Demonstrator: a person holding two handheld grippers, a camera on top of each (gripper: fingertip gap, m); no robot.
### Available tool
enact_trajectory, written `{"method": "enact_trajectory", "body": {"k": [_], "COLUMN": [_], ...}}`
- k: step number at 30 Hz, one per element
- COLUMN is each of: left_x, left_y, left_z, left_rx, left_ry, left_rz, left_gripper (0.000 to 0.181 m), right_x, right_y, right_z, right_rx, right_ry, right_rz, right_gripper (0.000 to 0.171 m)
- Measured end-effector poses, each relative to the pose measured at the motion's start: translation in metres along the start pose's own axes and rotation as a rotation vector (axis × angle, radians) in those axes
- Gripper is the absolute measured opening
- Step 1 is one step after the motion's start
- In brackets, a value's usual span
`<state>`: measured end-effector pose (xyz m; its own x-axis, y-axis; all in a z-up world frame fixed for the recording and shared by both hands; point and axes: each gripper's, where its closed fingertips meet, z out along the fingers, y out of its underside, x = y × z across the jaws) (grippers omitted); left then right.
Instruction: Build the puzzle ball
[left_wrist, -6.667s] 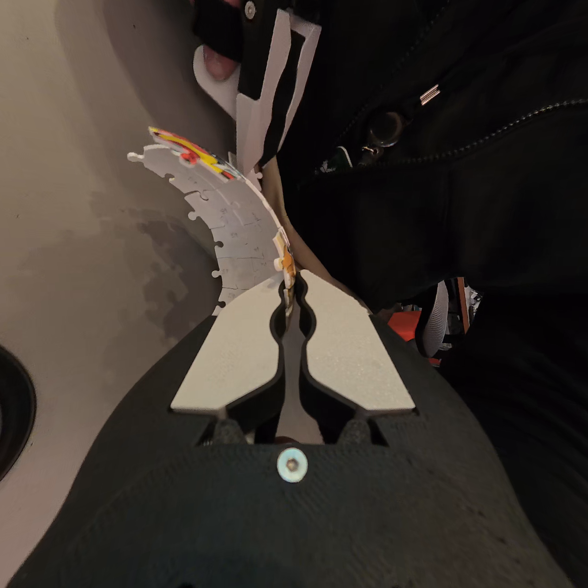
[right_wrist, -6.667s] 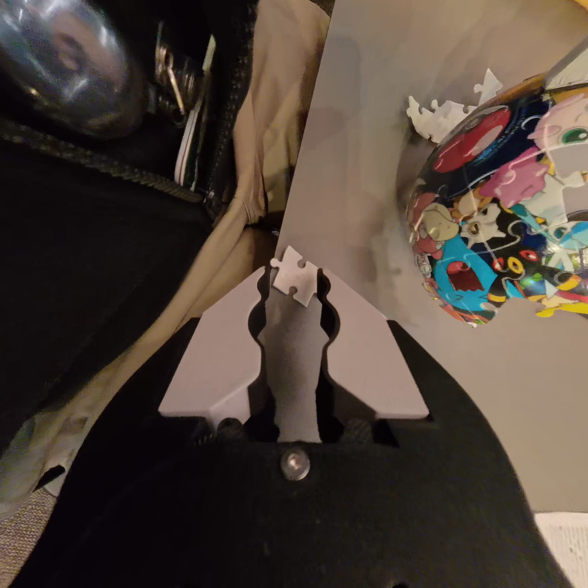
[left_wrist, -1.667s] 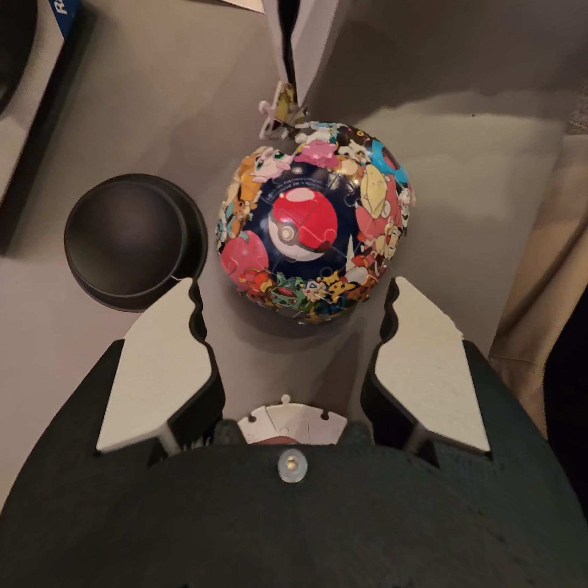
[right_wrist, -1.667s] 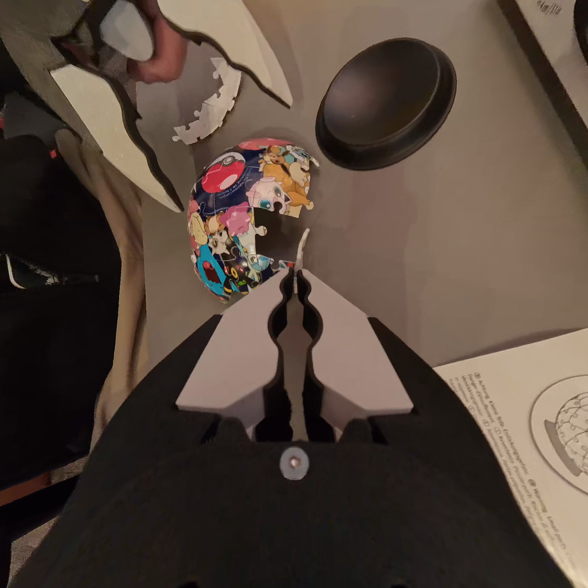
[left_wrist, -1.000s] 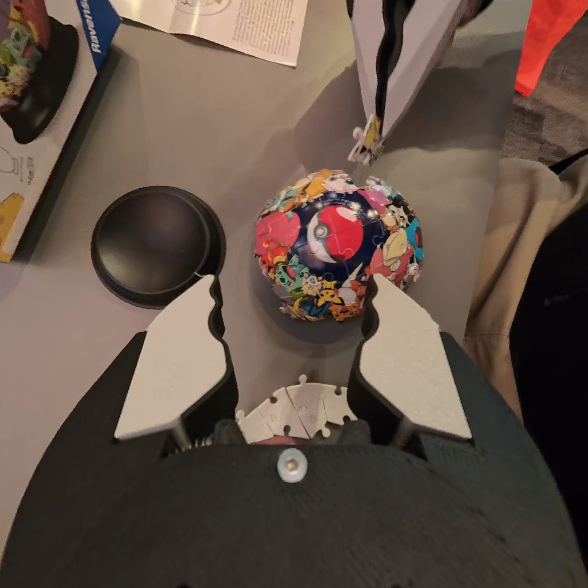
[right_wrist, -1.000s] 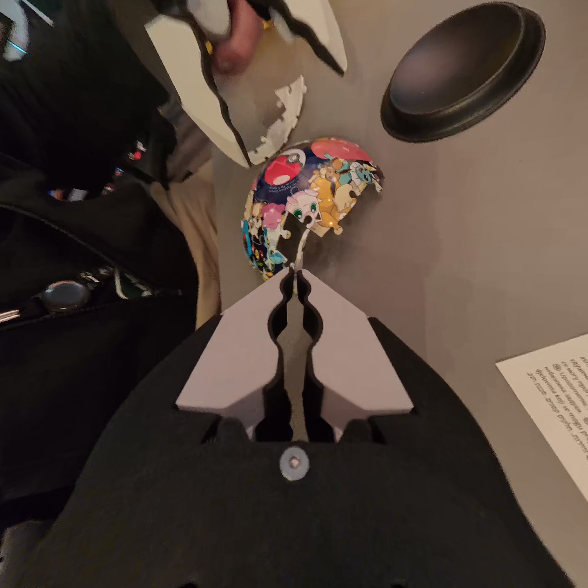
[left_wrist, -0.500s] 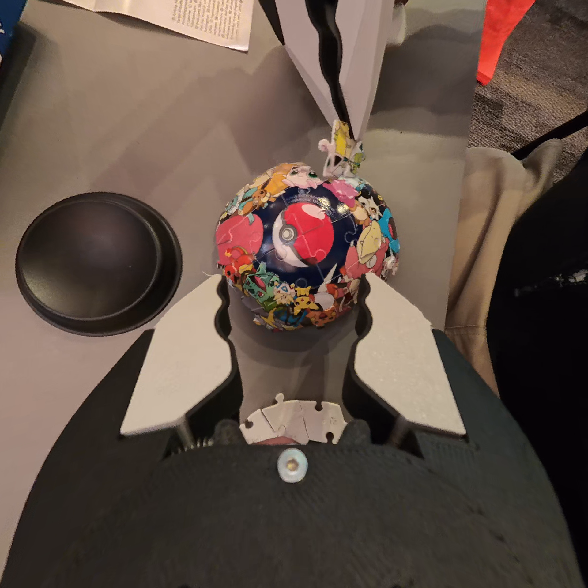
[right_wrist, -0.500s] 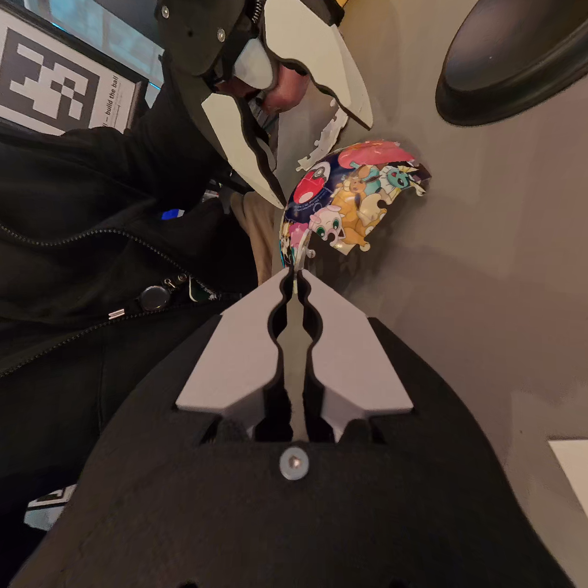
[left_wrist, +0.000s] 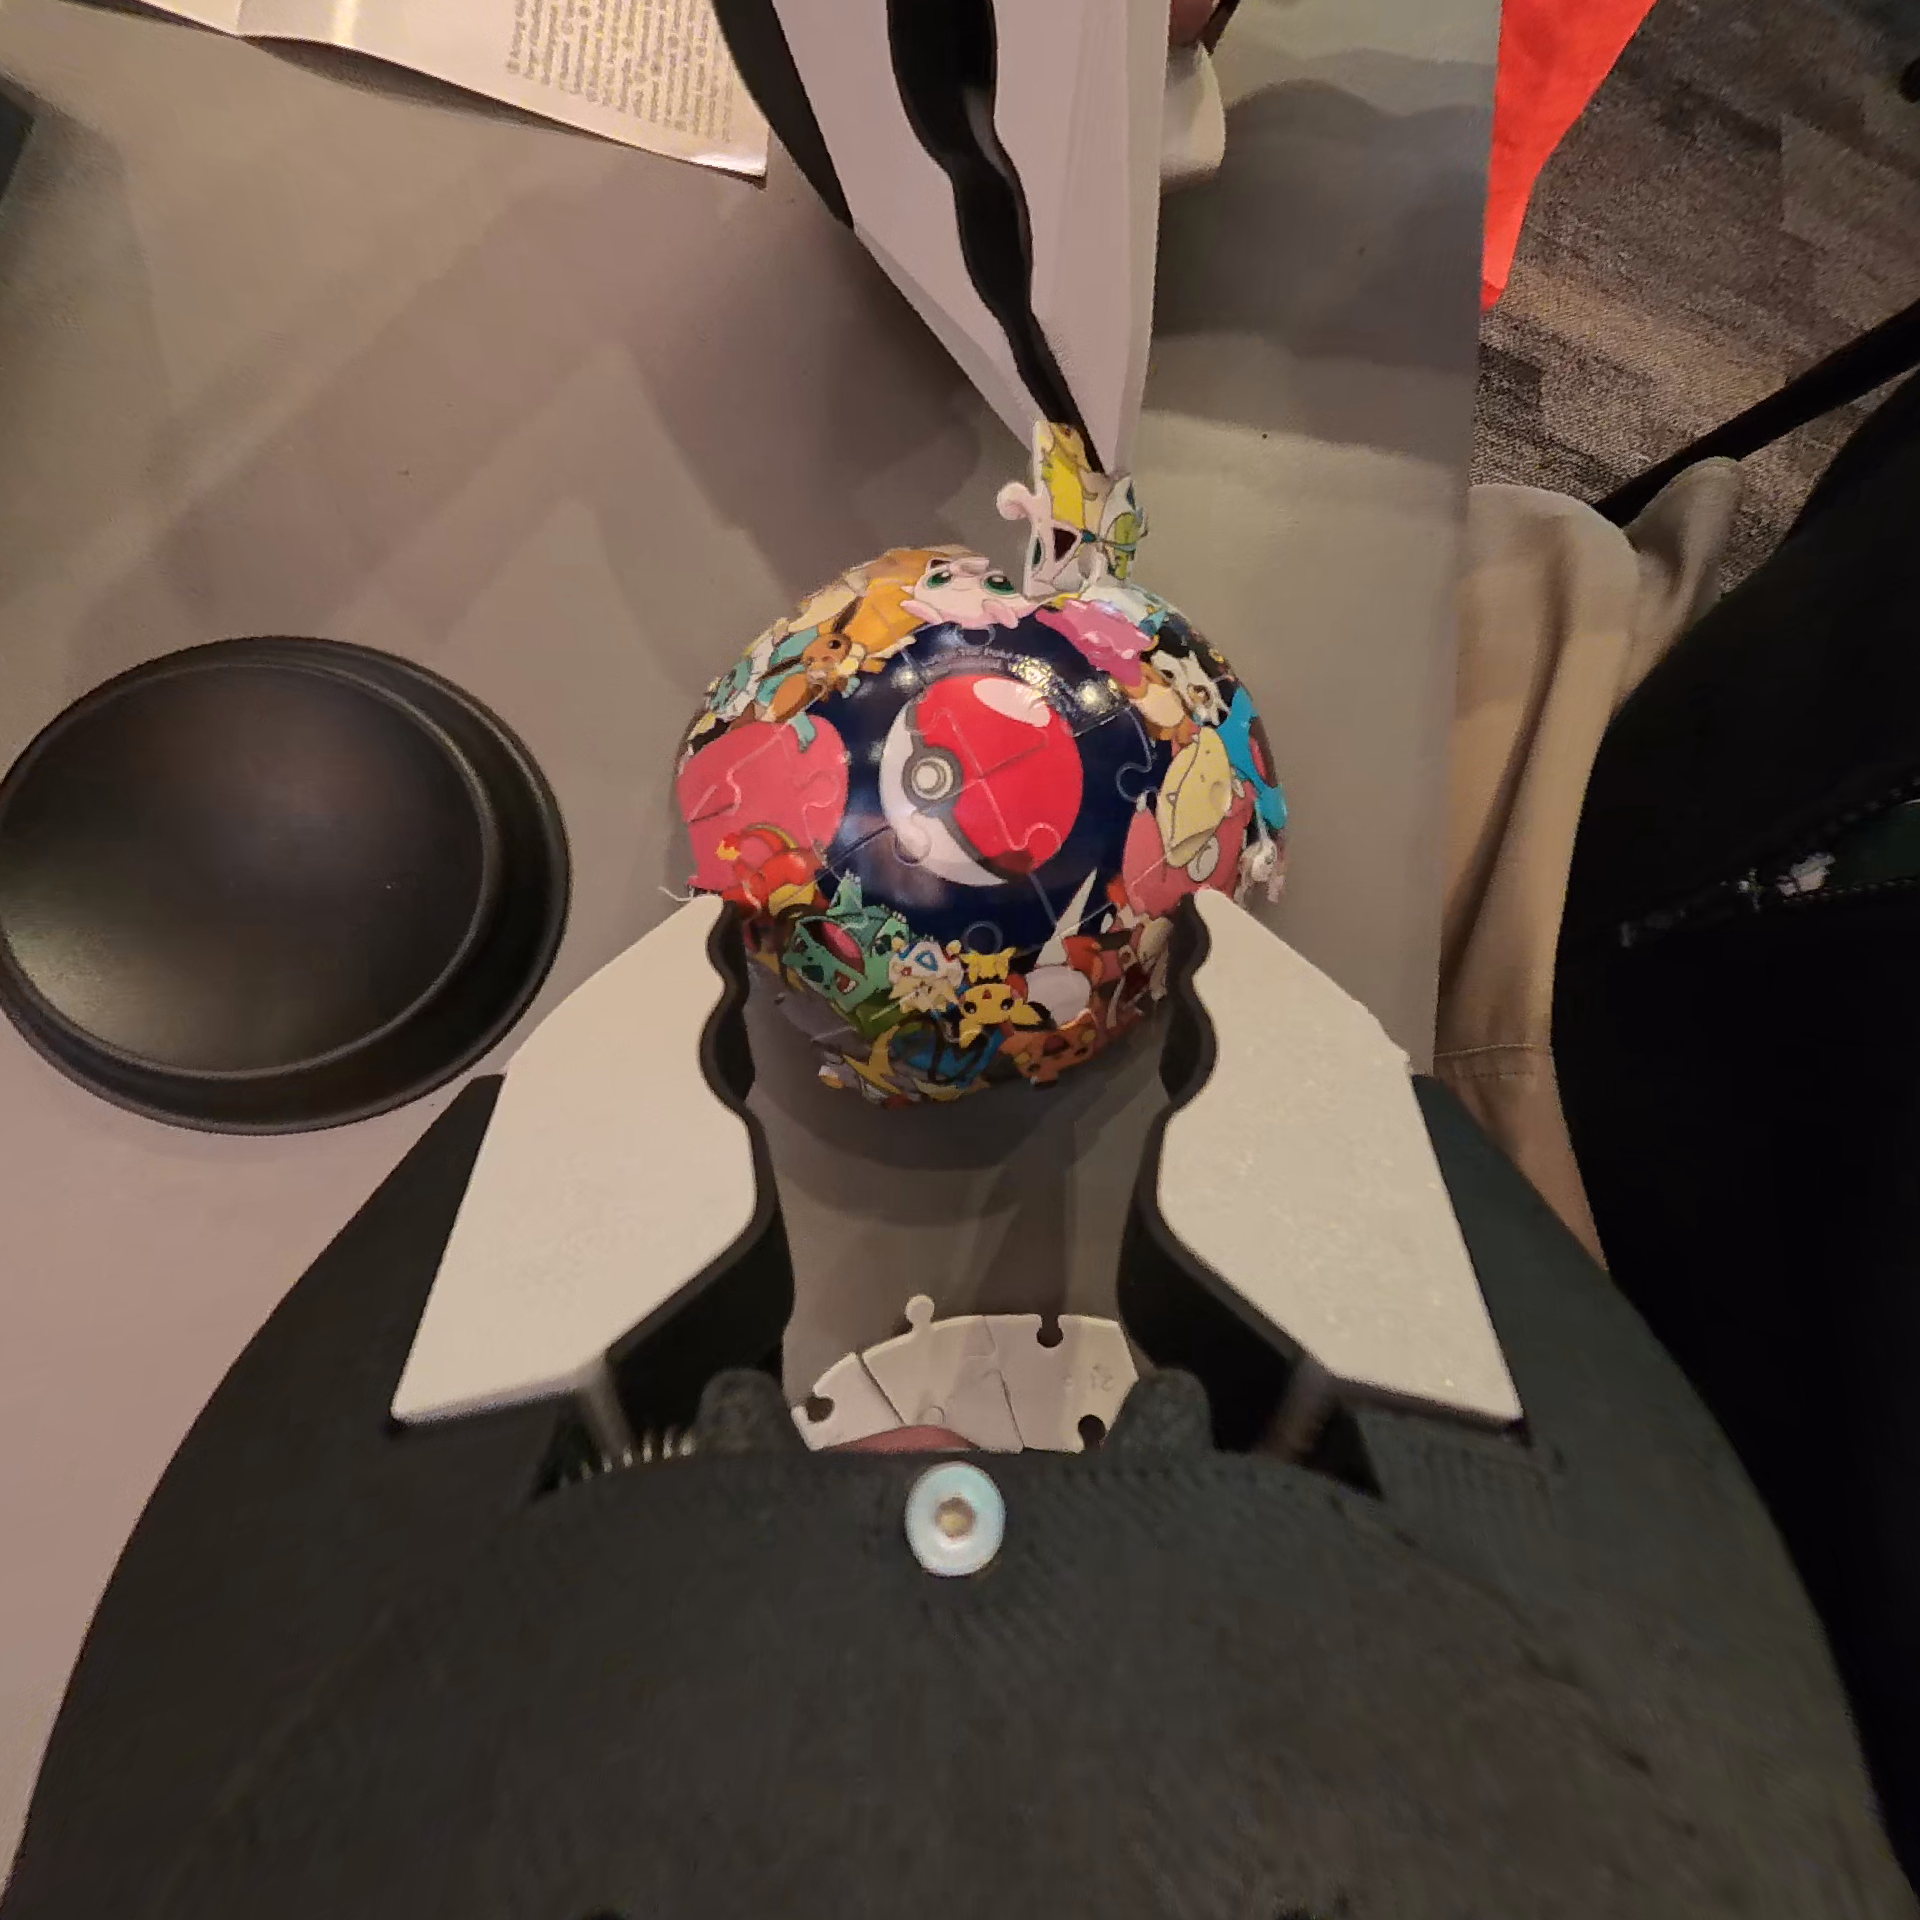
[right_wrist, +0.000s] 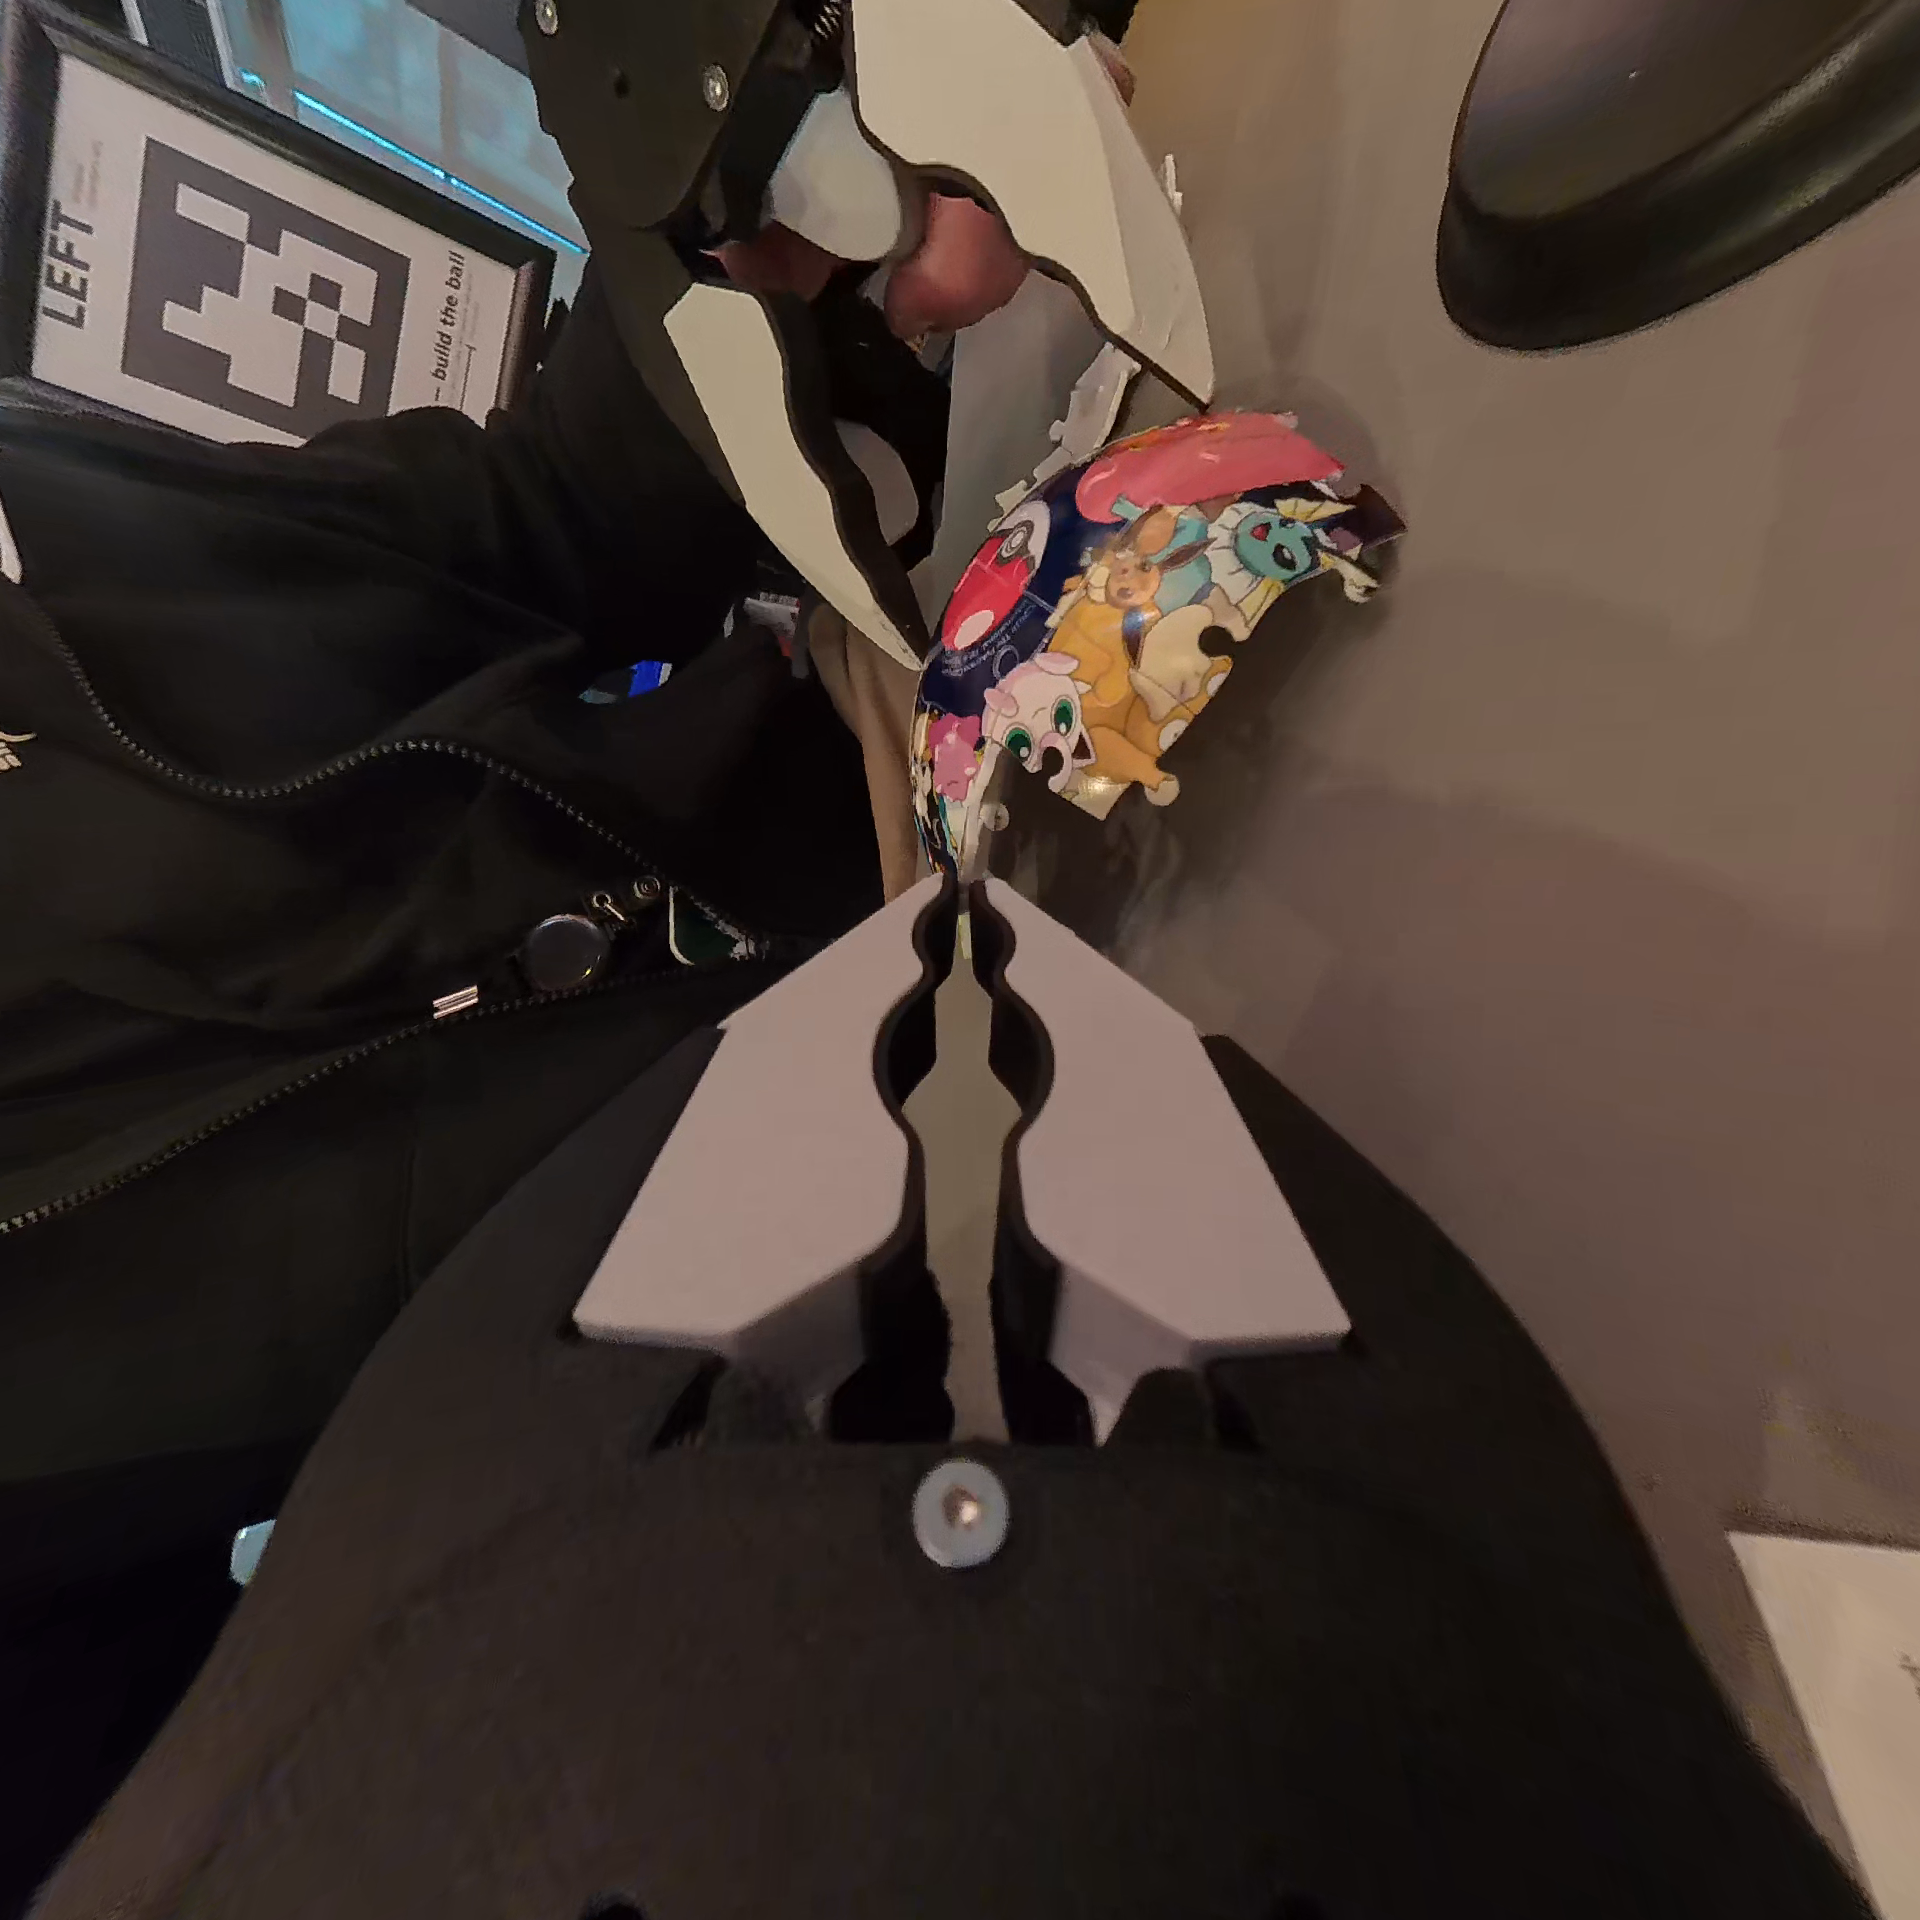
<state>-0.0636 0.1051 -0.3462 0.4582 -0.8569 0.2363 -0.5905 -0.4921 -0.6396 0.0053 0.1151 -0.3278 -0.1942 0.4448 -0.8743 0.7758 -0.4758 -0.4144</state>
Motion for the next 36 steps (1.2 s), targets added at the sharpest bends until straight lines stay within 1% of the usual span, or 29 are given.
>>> {"method": "enact_trajectory", "body": {"k": [4,7,11,13,15,19,23,27,32,33,36], "left_x": [0.000,0.000,0.001,0.001,0.000,0.000,0.000,-0.001,-0.001,0.000,-0.001], "left_y": [0.000,0.000,0.000,0.000,0.000,0.000,0.001,0.002,0.003,0.003,0.003], "left_z": [0.000,0.000,0.000,0.000,0.000,0.000,0.000,0.000,0.001,0.001,0.001], "left_rx": [-0.001,-0.005,0.003,0.006,0.006,0.009,0.014,0.019,0.014,0.014,0.018], "left_ry": [0.015,0.017,0.020,0.020,0.019,0.018,0.017,0.016,0.016,0.016,0.015], "left_rz": [0.007,0.015,0.015,0.016,0.018,0.018,0.015,0.011,0.015,0.016,0.012], "left_gripper": [0.077,0.077,0.077,0.077,0.077,0.077,0.077,0.078,0.078,0.078,0.078], "right_x": [0.005,0.010,0.011,0.012,0.013,0.017,0.018,0.017,0.018,0.018,0.015], "right_y": [-0.002,-0.001,0.000,0.000,0.000,0.000,0.001,-0.002,0.006,0.007,0.004], "right_z": [0.000,0.002,0.004,0.004,0.005,0.006,0.009,0.005,0.009,0.010,0.009], "right_rx": [-0.012,-0.022,-0.030,-0.031,-0.032,-0.025,-0.025,0.005,-0.028,-0.026,0.003], "right_ry": [-0.003,0.022,0.062,0.085,0.095,0.123,0.137,0.168,0.167,0.171,0.149], "right_rz": [0.026,0.036,0.016,0.006,0.013,0.030,0.034,0.007,-0.002,-0.005,0.005], "right_gripper": [0.003,0.011,0.013,0.009,0.011,0.019,0.017,0.010,0.008,0.002,0.001]}}
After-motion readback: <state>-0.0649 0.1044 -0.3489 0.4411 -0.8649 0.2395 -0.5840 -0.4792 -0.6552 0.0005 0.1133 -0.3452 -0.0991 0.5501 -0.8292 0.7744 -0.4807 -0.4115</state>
